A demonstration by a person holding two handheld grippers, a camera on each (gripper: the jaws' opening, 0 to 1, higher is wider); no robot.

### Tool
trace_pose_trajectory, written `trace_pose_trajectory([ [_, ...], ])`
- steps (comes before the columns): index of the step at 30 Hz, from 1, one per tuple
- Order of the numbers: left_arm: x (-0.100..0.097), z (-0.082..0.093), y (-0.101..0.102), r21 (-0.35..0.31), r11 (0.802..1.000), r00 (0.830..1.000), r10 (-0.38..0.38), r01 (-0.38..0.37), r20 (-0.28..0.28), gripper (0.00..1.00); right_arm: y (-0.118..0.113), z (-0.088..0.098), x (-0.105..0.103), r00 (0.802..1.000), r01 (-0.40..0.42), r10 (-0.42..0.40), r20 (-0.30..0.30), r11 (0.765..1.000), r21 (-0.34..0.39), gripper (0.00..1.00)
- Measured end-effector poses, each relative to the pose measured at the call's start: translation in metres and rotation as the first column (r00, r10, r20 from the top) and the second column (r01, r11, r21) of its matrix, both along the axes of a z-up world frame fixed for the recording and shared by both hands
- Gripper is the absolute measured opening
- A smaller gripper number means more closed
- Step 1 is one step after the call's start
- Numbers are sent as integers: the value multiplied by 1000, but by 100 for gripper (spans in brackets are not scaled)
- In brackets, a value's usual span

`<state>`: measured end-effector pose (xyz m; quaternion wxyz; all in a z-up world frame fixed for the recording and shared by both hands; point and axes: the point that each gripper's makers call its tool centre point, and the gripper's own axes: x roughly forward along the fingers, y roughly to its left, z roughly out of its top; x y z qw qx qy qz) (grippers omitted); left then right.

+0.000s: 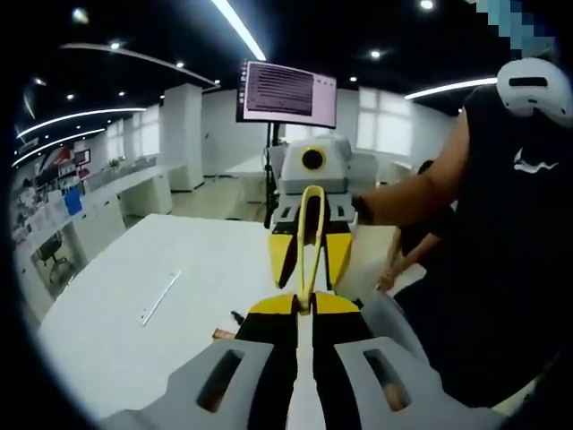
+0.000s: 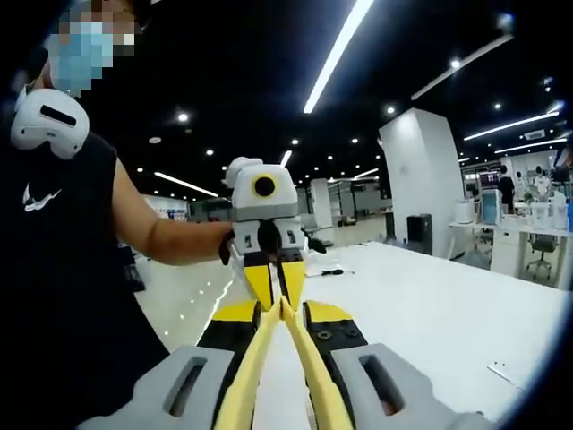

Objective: Place the target food into the container with the food tongs after gripping and lifting it, then release it inside without dropping or visibly crushing the food.

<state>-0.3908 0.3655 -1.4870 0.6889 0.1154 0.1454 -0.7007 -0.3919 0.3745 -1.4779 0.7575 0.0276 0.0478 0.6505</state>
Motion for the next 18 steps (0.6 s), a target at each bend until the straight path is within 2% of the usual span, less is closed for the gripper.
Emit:
trace_pose_trajectory([
  [8, -1, 7, 1, -90, 995, 998, 44, -47, -33, 0, -1, 7, 0, 1000, 8, -7, -16, 999, 49, 18],
  [11, -5, 3, -1, -107, 993, 998, 48, -52, -45, 0, -1, 14, 0, 1000, 9, -7, -25, 995, 95, 19],
  [13, -7, 0, -3, -103, 993, 998, 52, -56, -43, 0, 0, 13, -1, 1000, 1, 0, -17, 997, 73, 18],
  [16, -4, 6, 2, -129, 989, 997, 62, -68, -52, 0, 0, 10, -2, 1000, 1, -1, -12, 998, 59, 19],
  [18, -4, 7, 1, -124, 990, 997, 60, -66, -47, 0, 1, 9, -3, 1000, 0, 1, -9, 999, 50, 19],
])
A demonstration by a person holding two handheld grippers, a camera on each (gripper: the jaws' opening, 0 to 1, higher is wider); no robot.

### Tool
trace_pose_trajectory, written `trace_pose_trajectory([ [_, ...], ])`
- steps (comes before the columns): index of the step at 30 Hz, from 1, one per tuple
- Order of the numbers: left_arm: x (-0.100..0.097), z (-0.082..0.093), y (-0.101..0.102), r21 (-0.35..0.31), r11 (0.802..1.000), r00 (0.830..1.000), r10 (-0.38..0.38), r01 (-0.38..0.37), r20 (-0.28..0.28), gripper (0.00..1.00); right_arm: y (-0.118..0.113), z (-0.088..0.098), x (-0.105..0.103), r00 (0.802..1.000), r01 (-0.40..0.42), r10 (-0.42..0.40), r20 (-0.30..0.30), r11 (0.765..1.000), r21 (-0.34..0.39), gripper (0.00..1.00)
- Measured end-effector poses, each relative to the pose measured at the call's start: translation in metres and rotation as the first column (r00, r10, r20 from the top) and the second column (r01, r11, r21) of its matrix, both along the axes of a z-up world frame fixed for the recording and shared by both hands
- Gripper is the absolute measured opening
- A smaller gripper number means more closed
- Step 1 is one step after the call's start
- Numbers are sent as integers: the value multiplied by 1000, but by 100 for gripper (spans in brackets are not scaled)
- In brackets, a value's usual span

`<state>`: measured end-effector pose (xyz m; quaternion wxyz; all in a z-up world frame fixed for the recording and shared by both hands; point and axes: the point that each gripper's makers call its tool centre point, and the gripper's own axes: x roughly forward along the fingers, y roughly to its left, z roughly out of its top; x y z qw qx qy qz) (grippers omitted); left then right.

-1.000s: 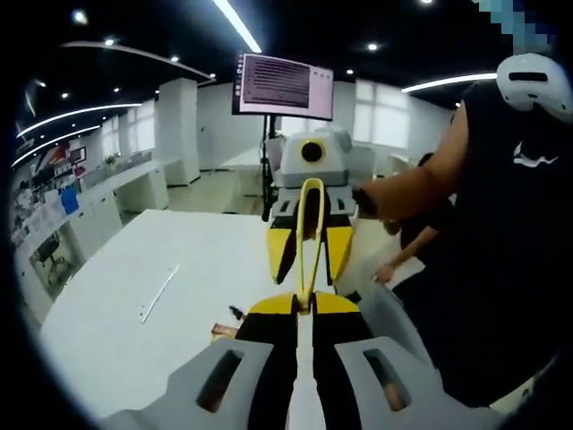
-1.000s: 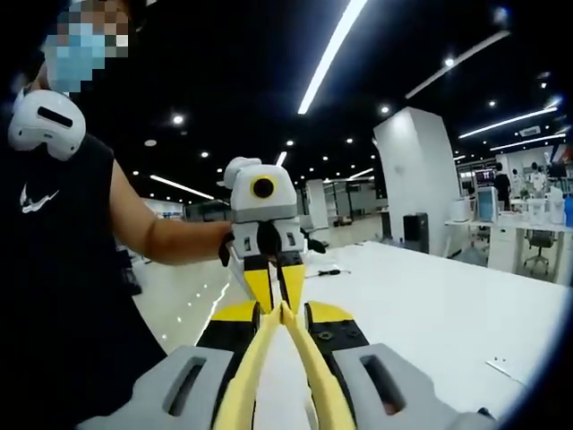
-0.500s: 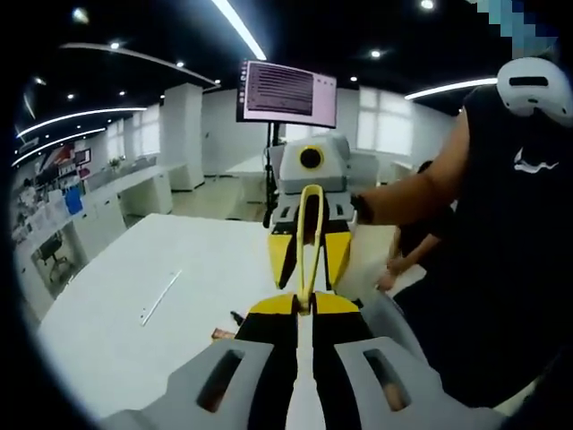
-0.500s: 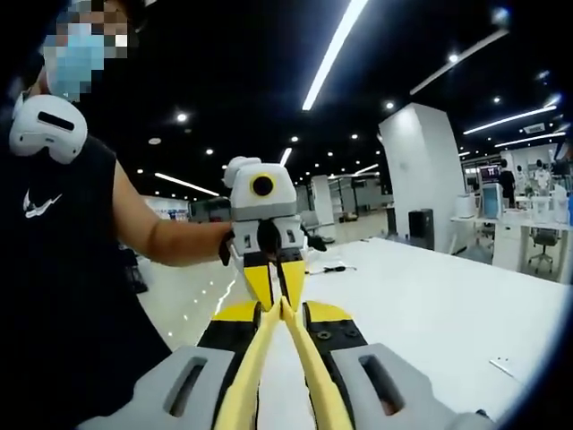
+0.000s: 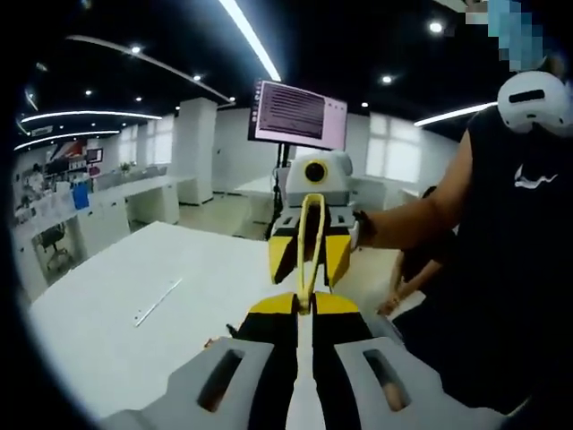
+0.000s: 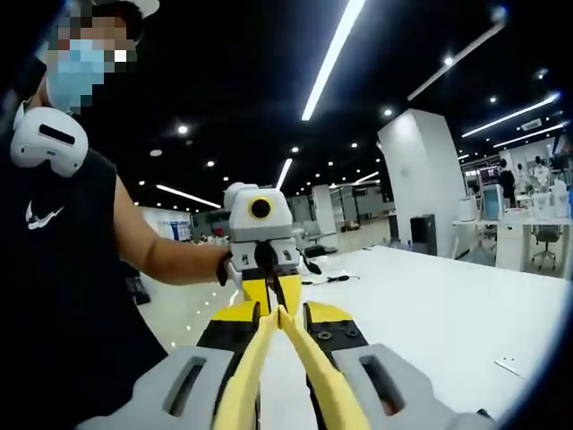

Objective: Place the target food into the container with the food tongs after gripping and lifting it, then release it inside without dropping or visibly crushing the food.

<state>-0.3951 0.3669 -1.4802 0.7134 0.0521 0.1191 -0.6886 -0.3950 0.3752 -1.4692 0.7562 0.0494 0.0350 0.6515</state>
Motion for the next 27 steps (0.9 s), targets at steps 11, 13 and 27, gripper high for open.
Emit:
trace_pose_trajectory([
  [11, -4, -1, -1, 30, 999, 1000, -12, 12, 19, 0, 0, -1, -3, 1000, -18, 18, -6, 999, -39, 18],
  [13, -3, 0, -1, 34, 999, 1000, -11, 10, 26, 0, 0, -1, -3, 1000, -18, 18, 2, 999, -37, 18],
  [27, -1, -3, 2, 81, 997, 998, -9, 5, 57, 0, 3, -6, 0, 1000, -13, 14, 13, 997, -80, 17],
])
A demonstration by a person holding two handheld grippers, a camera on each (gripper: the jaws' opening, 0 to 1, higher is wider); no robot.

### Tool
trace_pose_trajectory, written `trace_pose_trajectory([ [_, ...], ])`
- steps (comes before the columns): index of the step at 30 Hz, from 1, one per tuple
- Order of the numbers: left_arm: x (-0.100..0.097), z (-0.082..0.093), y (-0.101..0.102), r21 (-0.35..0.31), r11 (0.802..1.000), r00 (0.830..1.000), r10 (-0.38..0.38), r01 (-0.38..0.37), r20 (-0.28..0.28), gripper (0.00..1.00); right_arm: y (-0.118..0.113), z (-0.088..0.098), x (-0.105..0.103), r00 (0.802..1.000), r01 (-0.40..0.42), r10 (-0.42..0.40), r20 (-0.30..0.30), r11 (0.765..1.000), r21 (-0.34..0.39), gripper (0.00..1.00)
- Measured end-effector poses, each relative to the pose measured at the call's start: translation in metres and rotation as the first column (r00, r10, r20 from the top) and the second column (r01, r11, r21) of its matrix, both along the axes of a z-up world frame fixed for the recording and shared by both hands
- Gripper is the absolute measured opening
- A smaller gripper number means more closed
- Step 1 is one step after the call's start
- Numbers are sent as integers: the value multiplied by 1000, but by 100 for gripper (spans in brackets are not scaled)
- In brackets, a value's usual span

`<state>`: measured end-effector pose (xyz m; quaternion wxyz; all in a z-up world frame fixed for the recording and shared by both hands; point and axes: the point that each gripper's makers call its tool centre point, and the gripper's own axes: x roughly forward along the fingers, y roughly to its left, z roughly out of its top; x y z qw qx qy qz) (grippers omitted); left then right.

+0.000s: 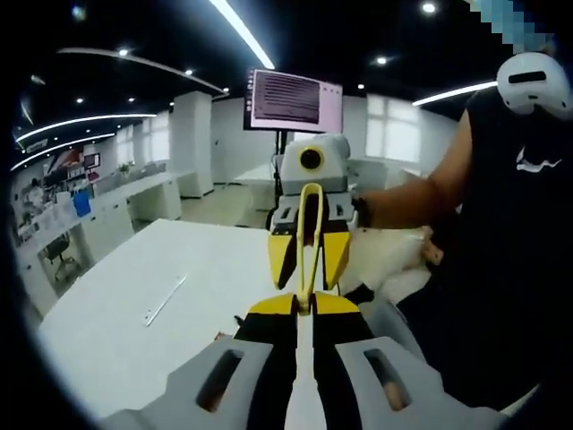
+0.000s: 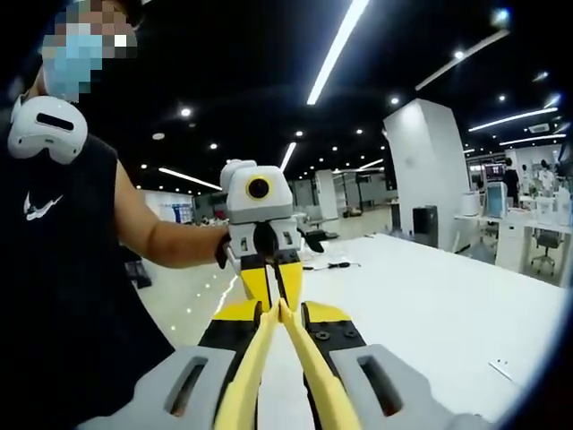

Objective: Place the target food into the container with the food tongs after gripping and lifting it, then release it inside without dropping or visibly crushing the food.

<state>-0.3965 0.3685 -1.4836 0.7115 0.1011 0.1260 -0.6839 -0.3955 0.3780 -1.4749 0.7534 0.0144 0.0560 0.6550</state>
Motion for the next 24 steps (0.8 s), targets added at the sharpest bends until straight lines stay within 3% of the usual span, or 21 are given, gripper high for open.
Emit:
trace_pose_trajectory([
  [3, 0, -1, 1, -9, 1000, 1000, 8, -8, -19, 1, 1, 0, 0, 1000, 3, -3, -9, 1000, 3, 17],
  [7, -1, -4, 2, 19, 1000, 1000, 5, -5, 17, 1, 3, -2, -1, 1000, 5, -5, -23, 1000, -1, 17],
  [11, 1, -13, 1, 56, 998, 999, 6, -8, 35, 1, 2, -11, -1, 999, 0, 4, 50, 997, -72, 17],
  [14, 1, -12, 1, 49, 999, 1000, 5, -6, 24, 1, 2, -10, 0, 1000, 2, -1, 8, 998, -55, 17],
  [24, 0, -14, 1, 35, 999, 1000, 23, -22, -7, 7, 1, -13, -1, 1000, 2, -2, 3, 998, -56, 19],
])
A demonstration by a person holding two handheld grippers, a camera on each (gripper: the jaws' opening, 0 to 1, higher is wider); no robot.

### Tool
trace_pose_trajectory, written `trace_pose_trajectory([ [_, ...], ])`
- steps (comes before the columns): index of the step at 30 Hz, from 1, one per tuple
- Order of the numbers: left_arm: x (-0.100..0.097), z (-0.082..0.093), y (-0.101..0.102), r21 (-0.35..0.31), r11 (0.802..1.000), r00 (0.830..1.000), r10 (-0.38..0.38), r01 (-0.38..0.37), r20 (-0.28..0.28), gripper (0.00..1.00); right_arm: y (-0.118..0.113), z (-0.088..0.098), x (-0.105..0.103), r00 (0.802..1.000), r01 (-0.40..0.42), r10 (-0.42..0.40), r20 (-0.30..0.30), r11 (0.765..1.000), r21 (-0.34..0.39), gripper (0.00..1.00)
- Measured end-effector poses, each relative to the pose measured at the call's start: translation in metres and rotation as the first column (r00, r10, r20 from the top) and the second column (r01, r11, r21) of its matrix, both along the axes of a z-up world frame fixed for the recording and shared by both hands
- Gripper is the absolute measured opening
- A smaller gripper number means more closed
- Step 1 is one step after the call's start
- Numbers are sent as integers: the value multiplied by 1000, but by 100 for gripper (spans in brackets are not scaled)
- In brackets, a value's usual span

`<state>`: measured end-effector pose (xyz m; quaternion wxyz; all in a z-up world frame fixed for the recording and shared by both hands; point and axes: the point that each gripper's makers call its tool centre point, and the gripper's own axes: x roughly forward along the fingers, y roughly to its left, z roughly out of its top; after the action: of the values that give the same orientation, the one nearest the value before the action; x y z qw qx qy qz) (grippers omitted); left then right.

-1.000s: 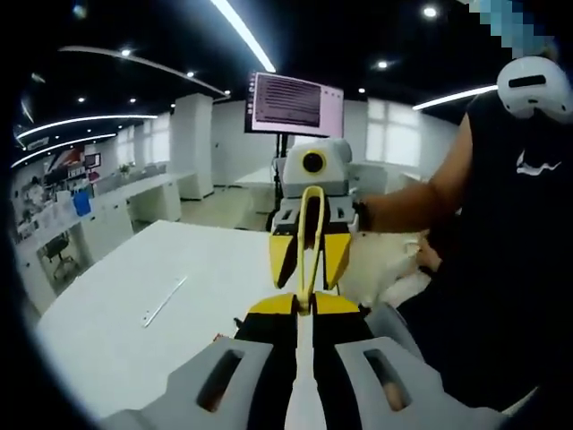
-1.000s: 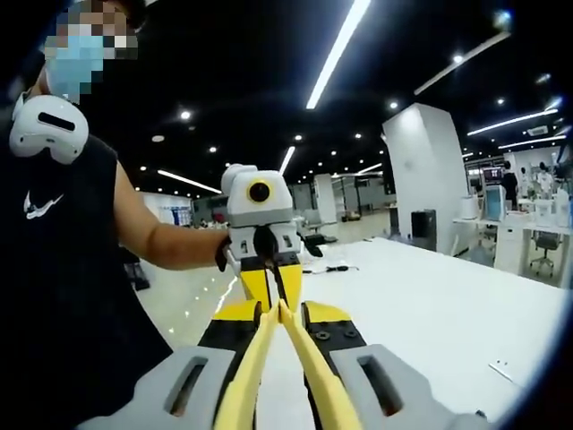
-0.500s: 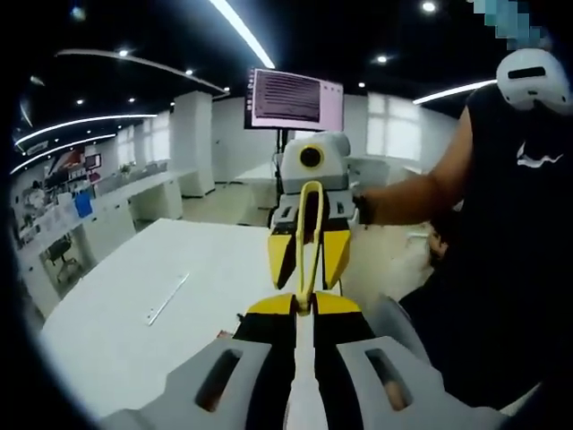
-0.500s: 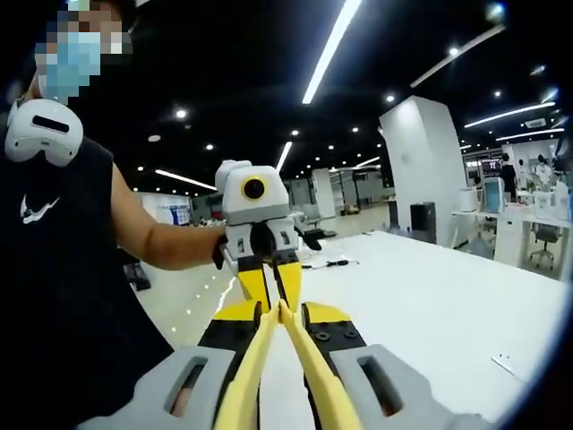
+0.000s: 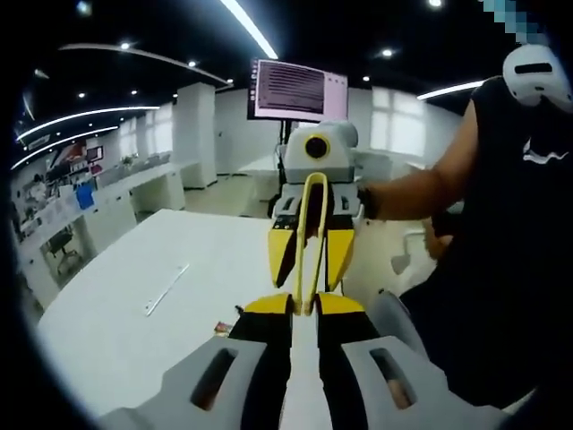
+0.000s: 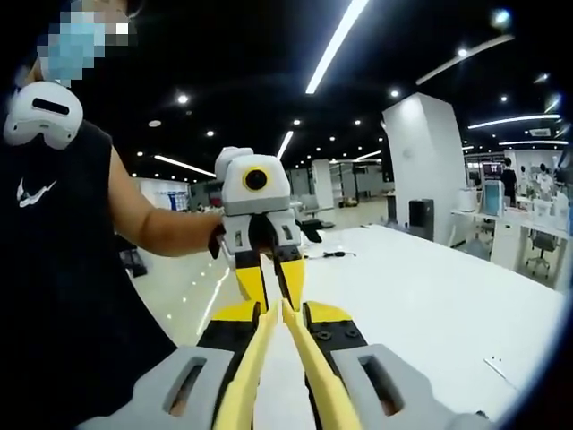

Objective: Place the target food into the container with the food tongs after gripping and lifting it, then release it inside without dropping or visibly crushing the food.

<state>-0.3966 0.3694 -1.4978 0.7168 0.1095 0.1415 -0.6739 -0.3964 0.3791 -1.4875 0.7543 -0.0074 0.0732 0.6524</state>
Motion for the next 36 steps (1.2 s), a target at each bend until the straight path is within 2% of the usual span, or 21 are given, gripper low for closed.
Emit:
trace_pose_trajectory([
  [4, 4, 2, 0, -17, 1000, 999, 9, -8, 43, 11, -1, 2, 3, 1000, 11, -11, 8, 1000, -3, 20],
  [8, 7, 10, -1, -60, 998, 997, 21, -17, 74, 16, -3, 8, 6, 1000, 22, -22, 16, 1000, 12, 23],
  [10, 13, 13, 0, -69, 997, 992, 39, -31, 116, 19, -4, 10, 9, 999, 39, -39, 34, 999, 5, 24],
  [12, 15, 15, 2, -77, 996, 991, 55, -45, 122, 23, -5, 9, 10, 998, 41, -41, 43, 999, -7, 24],
  [17, 30, 14, 13, -92, 989, 980, 129, -116, 149, 46, -12, 11, 17, 995, 73, -72, 64, 997, -14, 25],
  [22, 42, 3, 28, -90, 978, 969, 198, -186, 149, 62, -20, 11, 22, 993, 97, -95, 75, 995, -25, 26],
  [26, 52, 0, 42, -94, 965, 952, 258, -245, 162, 77, -23, 12, 28, 989, 130, -128, 81, 991, -25, 26],
  [29, 64, -2, 53, -106, 947, 930, 319, -304, 181, 90, -27, 10, 30, 986, 143, -140, 88, 989, -34, 26],
  [31, 68, -8, 60, -96, 938, 919, 345, -332, 192, 96, -30, 9, 31, 984, 151, -147, 96, 988, -40, 27],
  [33, 68, -13, 66, -110, 929, 913, 368, -353, 174, 99, -33, 6, 32, 985, 155, -151, 89, 987, -47, 27],
  [36, 70, -25, 76, -113, 917, 904, 398, -383, 159, 99, -37, 3, 34, 984, 163, -158, 87, 985, -58, 27],
])
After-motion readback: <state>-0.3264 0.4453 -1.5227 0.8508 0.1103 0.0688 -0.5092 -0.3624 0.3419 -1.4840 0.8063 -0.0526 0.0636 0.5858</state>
